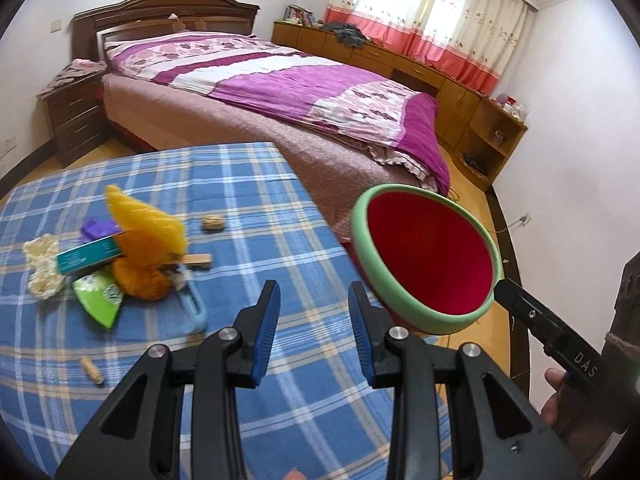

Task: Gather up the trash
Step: 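Move both open tools back over the table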

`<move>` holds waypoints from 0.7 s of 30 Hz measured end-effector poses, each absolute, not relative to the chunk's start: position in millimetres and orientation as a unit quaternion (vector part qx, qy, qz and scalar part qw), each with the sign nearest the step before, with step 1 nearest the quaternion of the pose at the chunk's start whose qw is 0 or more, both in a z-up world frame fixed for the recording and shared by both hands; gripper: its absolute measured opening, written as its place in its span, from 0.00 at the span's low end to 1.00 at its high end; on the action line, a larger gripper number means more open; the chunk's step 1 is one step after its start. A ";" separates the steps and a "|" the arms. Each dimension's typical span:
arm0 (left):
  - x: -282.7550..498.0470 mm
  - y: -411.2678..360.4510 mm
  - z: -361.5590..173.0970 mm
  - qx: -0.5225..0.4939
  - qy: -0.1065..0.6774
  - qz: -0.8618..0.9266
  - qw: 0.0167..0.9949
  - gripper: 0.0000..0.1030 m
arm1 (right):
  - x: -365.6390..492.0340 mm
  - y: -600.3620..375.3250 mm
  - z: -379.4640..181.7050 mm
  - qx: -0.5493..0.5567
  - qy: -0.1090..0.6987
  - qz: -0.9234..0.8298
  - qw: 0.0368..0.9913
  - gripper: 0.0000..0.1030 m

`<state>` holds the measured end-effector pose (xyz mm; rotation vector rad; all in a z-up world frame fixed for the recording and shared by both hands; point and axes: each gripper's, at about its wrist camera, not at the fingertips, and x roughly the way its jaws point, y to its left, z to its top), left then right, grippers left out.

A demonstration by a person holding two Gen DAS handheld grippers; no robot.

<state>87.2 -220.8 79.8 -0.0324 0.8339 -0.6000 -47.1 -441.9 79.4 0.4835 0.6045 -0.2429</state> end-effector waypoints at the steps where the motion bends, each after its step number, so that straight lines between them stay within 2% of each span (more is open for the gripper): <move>1: 87.2 -217.2 79.8 -0.016 0.398 -0.284 0.872 0.34 | -44.8 -436.9 80.5 0.232 0.295 -0.114 0.920 0.66; 21: 125.7 -94.0 80.5 -0.043 0.392 -0.163 0.904 0.34 | 13.5 -353.8 90.2 0.185 0.323 -0.035 0.928 0.66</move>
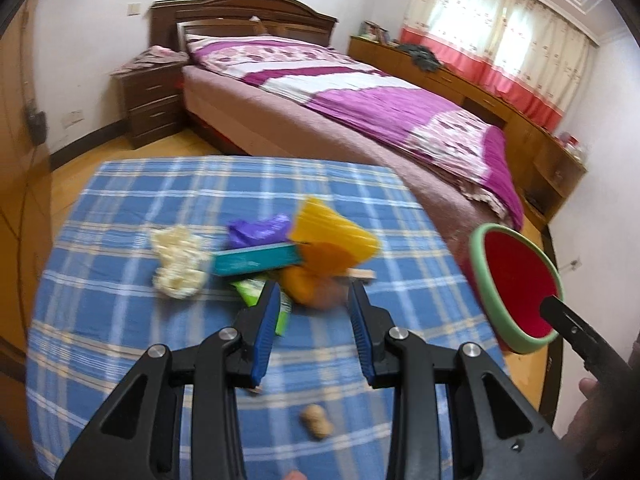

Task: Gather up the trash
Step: 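Move both open tools back over the table, then grasp the white crumpled plastic bag with the left tool while the right tool grasps a yellow foam net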

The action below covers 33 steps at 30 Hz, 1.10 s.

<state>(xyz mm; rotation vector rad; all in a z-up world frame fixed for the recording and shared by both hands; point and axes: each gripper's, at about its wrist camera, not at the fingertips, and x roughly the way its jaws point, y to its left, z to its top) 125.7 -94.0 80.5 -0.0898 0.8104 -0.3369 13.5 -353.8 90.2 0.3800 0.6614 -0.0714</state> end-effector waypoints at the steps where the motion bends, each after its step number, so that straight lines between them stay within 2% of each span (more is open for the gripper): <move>1: 129.0 -87.1 80.5 -0.043 0.391 -0.154 0.906 0.34 | 19.6 -347.8 90.3 0.180 0.326 -0.029 0.928 0.66; 16: 185.6 -16.0 49.8 -0.060 0.416 -0.063 0.905 0.34 | 89.6 -288.1 82.4 0.135 0.358 0.027 0.923 0.67; 30: 220.0 -9.4 8.2 -0.088 0.454 -0.073 0.884 0.34 | 157.4 -251.4 57.1 0.095 0.384 0.055 0.917 0.67; 32: 222.8 -10.5 3.0 -0.087 0.458 -0.073 0.882 0.34 | 165.0 -249.2 53.0 0.088 0.386 0.057 0.917 0.66; 33: 223.5 -10.6 1.2 -0.086 0.460 -0.073 0.881 0.34 | 167.0 -248.5 51.2 0.087 0.387 0.057 0.916 0.60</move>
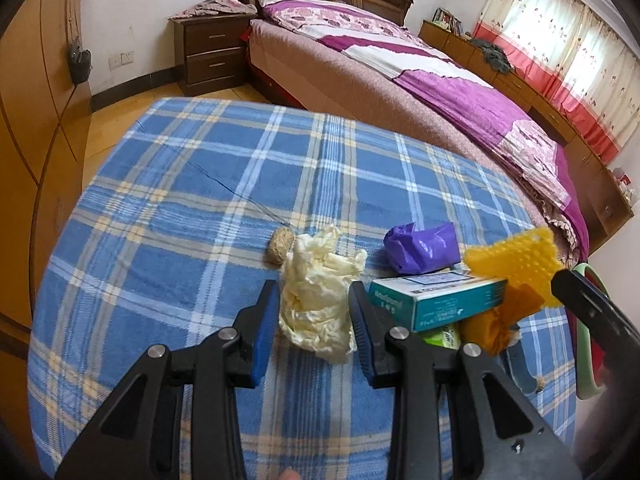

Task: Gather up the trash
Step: 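Grasp the white crumpled plastic bag with the left tool while the right tool grasps a yellow foam net, then carry the white bag and yellow foam net over the red bucket with both tools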

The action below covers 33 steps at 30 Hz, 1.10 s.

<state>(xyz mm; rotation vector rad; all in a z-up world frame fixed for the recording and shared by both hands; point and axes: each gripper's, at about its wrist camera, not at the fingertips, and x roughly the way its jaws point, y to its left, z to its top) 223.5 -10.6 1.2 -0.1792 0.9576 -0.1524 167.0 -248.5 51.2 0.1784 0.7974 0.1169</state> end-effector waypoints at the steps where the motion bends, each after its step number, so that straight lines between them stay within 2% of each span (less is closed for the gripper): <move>1: 224.5 -11.2 -0.8 -0.085 0.461 -0.074 0.880 0.34 | 168.4 -248.3 49.6 0.087 0.389 0.058 0.915 0.53; 2: 225.2 -11.9 -2.6 -0.083 0.461 -0.074 0.880 0.34 | 169.8 -248.0 47.7 0.086 0.391 0.060 0.915 0.49; 4: 226.0 -13.0 -4.4 -0.078 0.459 -0.073 0.882 0.34 | 171.8 -247.6 44.4 0.082 0.395 0.056 0.913 0.34; 6: 225.9 -13.4 -5.6 -0.077 0.458 -0.074 0.883 0.34 | 172.5 -247.8 42.1 0.080 0.397 0.056 0.913 0.26; 10: 225.8 -13.3 -8.5 -0.080 0.459 -0.073 0.882 0.35 | 171.0 -246.8 40.8 0.074 0.395 0.062 0.914 0.17; 15: 225.9 -8.3 -11.2 -0.108 0.465 -0.066 0.877 0.36 | 166.7 -245.3 43.1 0.075 0.384 0.073 0.917 0.12; 22: 224.3 -6.4 -11.3 -0.120 0.466 -0.064 0.875 0.36 | 153.4 -244.6 58.2 0.071 0.353 0.078 0.930 0.11; 26: 219.9 -6.1 -9.4 -0.124 0.457 -0.065 0.879 0.27 | 142.7 -245.6 66.6 0.071 0.341 0.079 0.934 0.11; 33: 207.5 -6.2 -3.8 -0.132 0.449 -0.073 0.881 0.20 | 123.7 -256.2 78.7 0.085 0.323 0.077 0.940 0.11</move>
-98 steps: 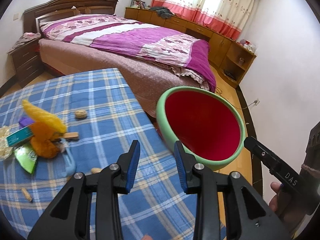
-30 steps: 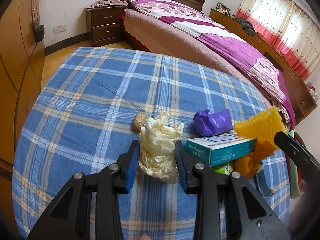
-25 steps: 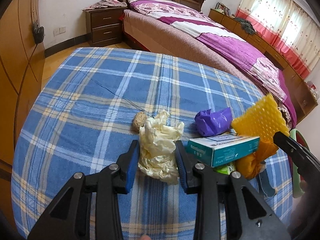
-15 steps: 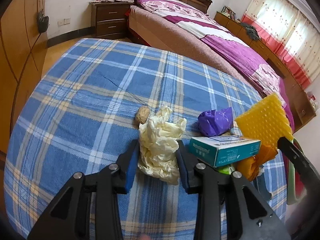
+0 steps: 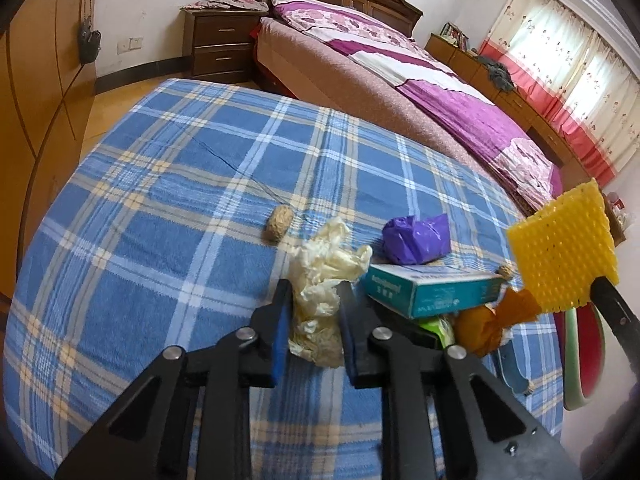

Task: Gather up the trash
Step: 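Carry the white bag and yellow foam net over the red bucket with both tools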

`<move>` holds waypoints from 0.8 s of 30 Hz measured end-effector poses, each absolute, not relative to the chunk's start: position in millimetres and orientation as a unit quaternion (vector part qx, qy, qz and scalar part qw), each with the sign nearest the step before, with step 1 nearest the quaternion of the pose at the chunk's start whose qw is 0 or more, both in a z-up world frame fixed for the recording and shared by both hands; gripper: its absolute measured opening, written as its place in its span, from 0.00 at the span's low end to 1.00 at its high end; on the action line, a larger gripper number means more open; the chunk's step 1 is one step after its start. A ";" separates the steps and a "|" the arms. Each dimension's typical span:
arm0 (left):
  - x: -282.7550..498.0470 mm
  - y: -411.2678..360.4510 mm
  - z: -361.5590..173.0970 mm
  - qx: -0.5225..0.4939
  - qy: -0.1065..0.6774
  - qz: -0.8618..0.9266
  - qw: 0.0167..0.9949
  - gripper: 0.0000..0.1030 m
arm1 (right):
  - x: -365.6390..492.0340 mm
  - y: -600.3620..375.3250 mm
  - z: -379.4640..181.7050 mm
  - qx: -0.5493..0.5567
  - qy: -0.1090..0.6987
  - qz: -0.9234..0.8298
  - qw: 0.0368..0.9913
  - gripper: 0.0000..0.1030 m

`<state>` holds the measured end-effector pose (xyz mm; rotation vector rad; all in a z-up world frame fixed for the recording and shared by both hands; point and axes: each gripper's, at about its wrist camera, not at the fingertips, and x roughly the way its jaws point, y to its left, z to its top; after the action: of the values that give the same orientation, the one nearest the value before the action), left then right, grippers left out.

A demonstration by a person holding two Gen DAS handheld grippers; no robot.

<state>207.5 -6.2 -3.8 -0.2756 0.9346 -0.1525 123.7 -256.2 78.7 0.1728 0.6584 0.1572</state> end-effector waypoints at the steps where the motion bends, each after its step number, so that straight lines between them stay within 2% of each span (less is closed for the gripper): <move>1: 204.2 -6.3 -2.1 -0.134 0.446 -0.076 0.882 0.20 | 119.3 -258.6 81.2 0.087 0.319 0.075 0.941 0.11; 24: 121.6 -41.3 68.0 -0.130 0.384 -0.145 0.903 0.20 | 34.3 -301.0 108.8 0.129 0.273 0.034 0.953 0.11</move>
<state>121.6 -41.3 68.0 -0.2684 0.7935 -0.3001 34.3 -301.0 108.8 0.2613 0.5554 0.0682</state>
